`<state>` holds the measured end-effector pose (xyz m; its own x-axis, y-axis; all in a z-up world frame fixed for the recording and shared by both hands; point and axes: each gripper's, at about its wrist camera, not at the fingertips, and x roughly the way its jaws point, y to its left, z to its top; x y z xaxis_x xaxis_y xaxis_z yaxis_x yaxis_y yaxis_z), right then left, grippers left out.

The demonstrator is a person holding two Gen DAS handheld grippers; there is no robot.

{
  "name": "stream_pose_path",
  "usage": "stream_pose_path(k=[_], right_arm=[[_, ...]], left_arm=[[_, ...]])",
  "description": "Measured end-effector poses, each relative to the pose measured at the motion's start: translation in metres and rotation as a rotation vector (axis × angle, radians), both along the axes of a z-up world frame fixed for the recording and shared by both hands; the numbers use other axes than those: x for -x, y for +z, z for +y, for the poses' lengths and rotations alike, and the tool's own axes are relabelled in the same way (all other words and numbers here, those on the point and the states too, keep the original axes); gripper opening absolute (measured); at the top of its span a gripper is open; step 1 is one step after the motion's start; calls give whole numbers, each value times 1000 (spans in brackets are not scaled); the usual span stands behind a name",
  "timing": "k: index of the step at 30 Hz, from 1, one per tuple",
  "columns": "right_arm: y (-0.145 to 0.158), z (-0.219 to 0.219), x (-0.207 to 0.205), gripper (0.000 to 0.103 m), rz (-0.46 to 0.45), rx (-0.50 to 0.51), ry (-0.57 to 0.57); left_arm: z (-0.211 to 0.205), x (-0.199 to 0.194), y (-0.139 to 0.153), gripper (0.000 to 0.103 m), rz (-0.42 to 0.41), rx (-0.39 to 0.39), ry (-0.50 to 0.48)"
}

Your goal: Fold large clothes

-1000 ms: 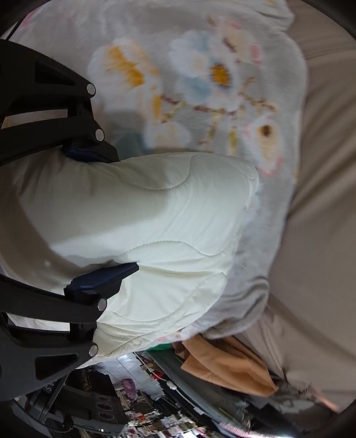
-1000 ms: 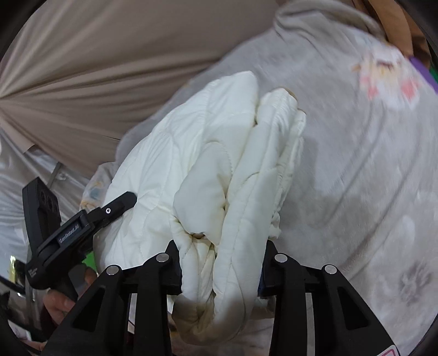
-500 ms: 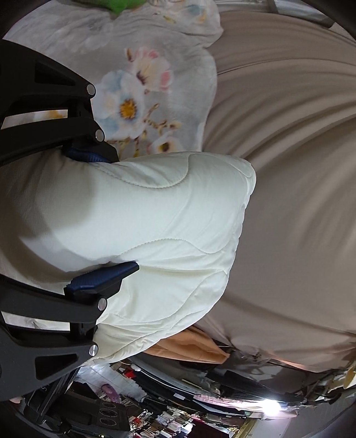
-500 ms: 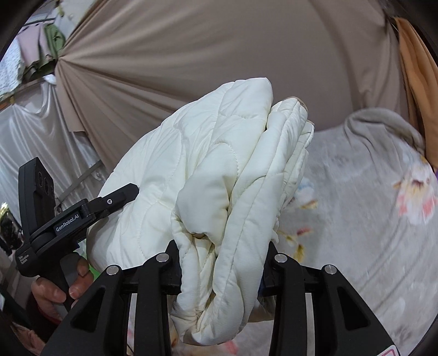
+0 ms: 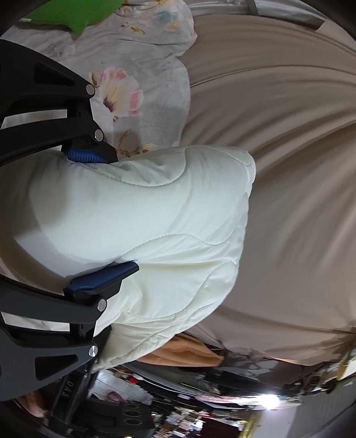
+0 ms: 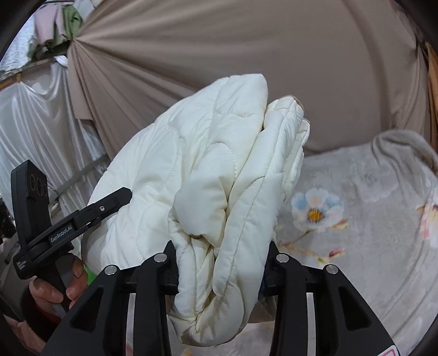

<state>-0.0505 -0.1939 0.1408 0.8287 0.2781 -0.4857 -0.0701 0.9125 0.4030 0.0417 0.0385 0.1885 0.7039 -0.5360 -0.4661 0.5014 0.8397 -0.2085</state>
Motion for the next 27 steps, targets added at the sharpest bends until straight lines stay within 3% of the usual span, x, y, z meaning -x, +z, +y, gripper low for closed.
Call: stream_pose_path(k=[2,4,6,7,8,10,14,16,19,23,25,27], right_arm=[[-50,0,-21,50,108,-15,-7],[-116,-9,-37,52,279,-77,-40],[-177,-20,-34,48,470,-122,-136],[-186,-22,-21,46,471,-155,-169],[-184,-24,-9,42,439,-187,-186],[-166,-22,7,39,404,-144,-215],[-115,7,-4,18,320,56,-165],[-108,25,-25,11,326,129,-122],[-128,43,-52,4,386,253,-96],[-184,29,-66,0,549,198,-105],[-168,28,-64,0,512,162,-123],[-140,33,-57,0,422,201,-131]], left_arm=[[3,-22,-45,72,66,-30,-9],[6,-44,-116,75,166,-75,4],[10,-56,-181,61,315,-204,48],[18,-55,-200,58,386,-208,46],[29,-49,-205,58,412,-166,55],[43,-40,-198,59,408,-127,89],[44,-31,-162,62,354,-115,106],[33,-30,-148,63,320,-132,113],[10,-36,-152,63,298,-202,99],[-13,-43,-189,63,328,-364,99],[-16,-39,-197,63,316,-410,114],[-14,-37,-196,63,307,-420,131]])
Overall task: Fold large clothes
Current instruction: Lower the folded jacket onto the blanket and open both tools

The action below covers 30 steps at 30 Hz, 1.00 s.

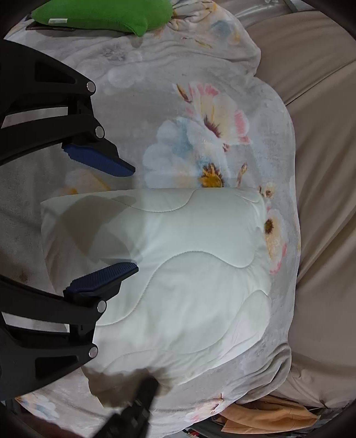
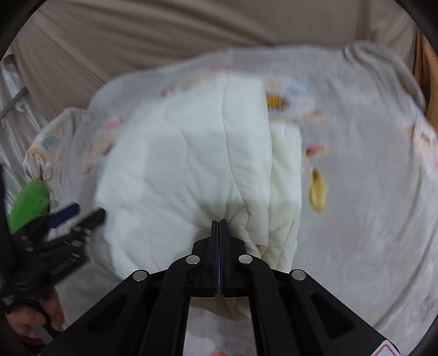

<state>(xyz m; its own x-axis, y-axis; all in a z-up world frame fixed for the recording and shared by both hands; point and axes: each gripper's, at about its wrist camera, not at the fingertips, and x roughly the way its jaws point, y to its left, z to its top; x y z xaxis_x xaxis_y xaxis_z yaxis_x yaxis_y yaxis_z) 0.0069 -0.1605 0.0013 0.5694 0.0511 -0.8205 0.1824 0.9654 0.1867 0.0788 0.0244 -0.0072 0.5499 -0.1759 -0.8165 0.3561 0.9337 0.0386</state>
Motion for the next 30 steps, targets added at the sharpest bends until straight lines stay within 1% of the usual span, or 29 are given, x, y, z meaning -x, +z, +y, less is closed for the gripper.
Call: stream_pose_path(k=[2,4,6,7,8,10,11,12,13,14,15,16,17,18,19,20,22,23,24,26,27,28,30], right_arm=[[10,3,2,0,-24,50,2],[-5,0,-6,0,24,59,-3],[-31,-2,-15,0,101,48,4],[-32,0,-18,0,113,56,0],[-26,0,-17,0,99,51,-6],[-7,1,-12,0,26,42,-14],[2,2,-11,0,-5,69,-22],[6,3,-13,2,-17,92,-24],[4,3,-17,5,-8,110,-21],[-6,2,-24,6,25,121,-22],[-18,0,-29,2,59,114,-20],[-30,-2,-34,1,85,111,-22],[-34,-3,-36,0,96,110,-25],[-30,-3,-37,0,95,99,-36],[-21,-4,-34,0,75,79,-48],[-7,-5,-26,1,27,64,-57],[7,-5,-17,2,-20,78,-63],[8,-5,-15,5,-23,82,-58],[3,-5,-17,5,-6,86,-52],[-22,-8,-27,5,66,109,-48],[-30,-8,-30,5,83,111,-40],[-32,-8,-29,5,87,116,-37],[-15,-7,-17,6,40,95,-37]], left_arm=[[1,0,1,63,14,-1,7],[0,0,1,63,18,-1,17],[-2,1,1,65,29,-6,19],[-4,0,0,65,33,-14,23],[-4,0,1,64,30,-23,29],[-6,3,3,64,15,-44,43],[-6,3,4,65,14,-50,48],[-7,2,3,65,15,-55,52],[-7,2,3,66,17,-61,57],[-8,2,2,68,16,-67,63],[-9,2,2,69,15,-75,68],[-11,2,2,70,16,-79,71],[-12,2,2,70,17,-80,74],[-13,3,3,70,14,-90,82],[-13,3,4,70,9,-100,88],[-13,3,5,70,8,-101,93],[-7,4,9,70,11,-71,117],[-6,4,10,70,11,-66,125],[-7,4,10,70,13,-68,127],[-12,3,5,70,13,-92,128],[-14,3,3,70,12,-92,130],[-15,4,3,70,9,-97,136],[-16,9,7,70,-1,-107,143]])
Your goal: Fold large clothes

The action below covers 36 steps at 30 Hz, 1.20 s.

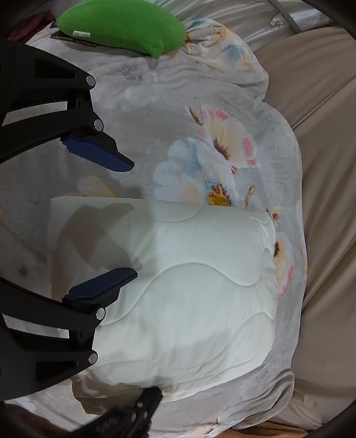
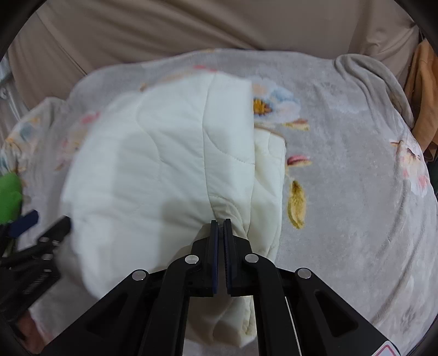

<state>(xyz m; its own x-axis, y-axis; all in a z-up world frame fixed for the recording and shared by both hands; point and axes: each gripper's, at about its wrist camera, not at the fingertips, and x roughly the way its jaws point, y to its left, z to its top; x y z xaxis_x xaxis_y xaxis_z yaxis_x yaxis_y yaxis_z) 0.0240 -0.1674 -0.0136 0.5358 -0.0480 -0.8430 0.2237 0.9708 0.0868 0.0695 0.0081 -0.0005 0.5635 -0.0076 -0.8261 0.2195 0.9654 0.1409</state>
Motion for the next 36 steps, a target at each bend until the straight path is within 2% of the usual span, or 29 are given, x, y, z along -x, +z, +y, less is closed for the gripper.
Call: stream_pose_path(k=[2,4,6,11,14,18,36], right_arm=[[21,3,20,10,-64,9,8],[33,6,44,23,-106,7,3],[32,5,64,38,-113,5,-14],[2,4,97,40,-27,-21,-48],[4,7,106,41,-36,3,-39],[7,16,108,47,-36,45,-7],[2,31,104,54,-23,78,9]], left_arm=[[1,7,6,70,-10,13,11],[3,15,11,70,-7,45,27],[5,25,11,71,-4,78,43],[-1,50,-6,71,37,84,57],[-7,65,-12,71,37,79,56],[-14,77,-14,71,23,61,71],[-29,83,-11,70,-16,73,52]])
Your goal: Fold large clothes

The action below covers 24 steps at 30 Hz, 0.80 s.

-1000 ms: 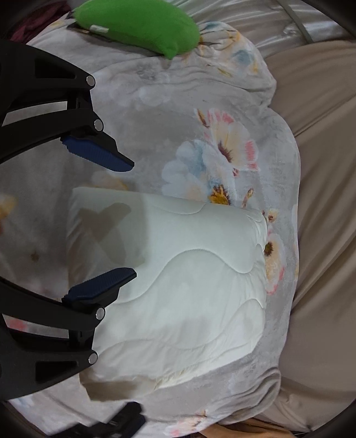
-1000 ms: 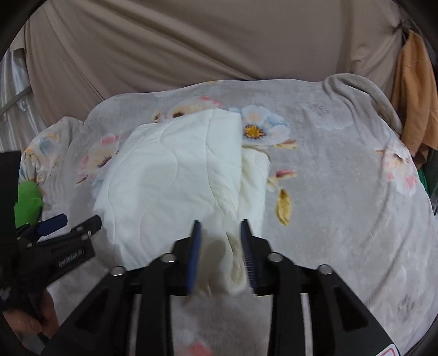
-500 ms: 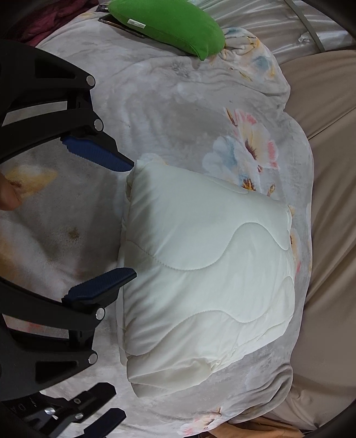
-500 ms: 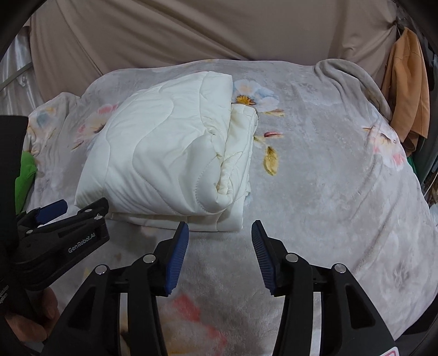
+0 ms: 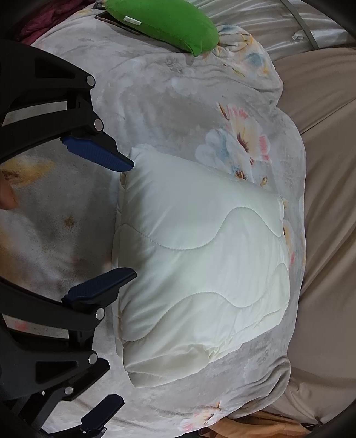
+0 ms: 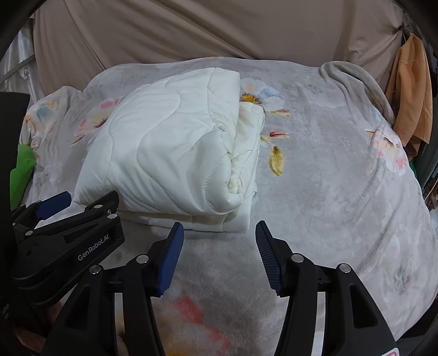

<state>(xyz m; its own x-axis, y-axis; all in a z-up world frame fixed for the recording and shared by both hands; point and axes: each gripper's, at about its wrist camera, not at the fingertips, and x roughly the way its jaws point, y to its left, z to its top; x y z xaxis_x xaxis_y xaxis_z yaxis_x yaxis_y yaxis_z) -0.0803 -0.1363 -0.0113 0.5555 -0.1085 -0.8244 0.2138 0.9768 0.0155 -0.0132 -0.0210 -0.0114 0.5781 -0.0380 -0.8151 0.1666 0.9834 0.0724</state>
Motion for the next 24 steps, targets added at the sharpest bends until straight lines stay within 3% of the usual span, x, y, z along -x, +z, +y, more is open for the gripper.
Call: stream_pose_path(k=[20,24], right_arm=[[-7,1,-7,54,22,-24,2],[-8,-1,-6,54,21,-31,-9]], left_arm=[[3,-4,-5,71,21,8,15],[4,-3,-5,79,11,11,18]])
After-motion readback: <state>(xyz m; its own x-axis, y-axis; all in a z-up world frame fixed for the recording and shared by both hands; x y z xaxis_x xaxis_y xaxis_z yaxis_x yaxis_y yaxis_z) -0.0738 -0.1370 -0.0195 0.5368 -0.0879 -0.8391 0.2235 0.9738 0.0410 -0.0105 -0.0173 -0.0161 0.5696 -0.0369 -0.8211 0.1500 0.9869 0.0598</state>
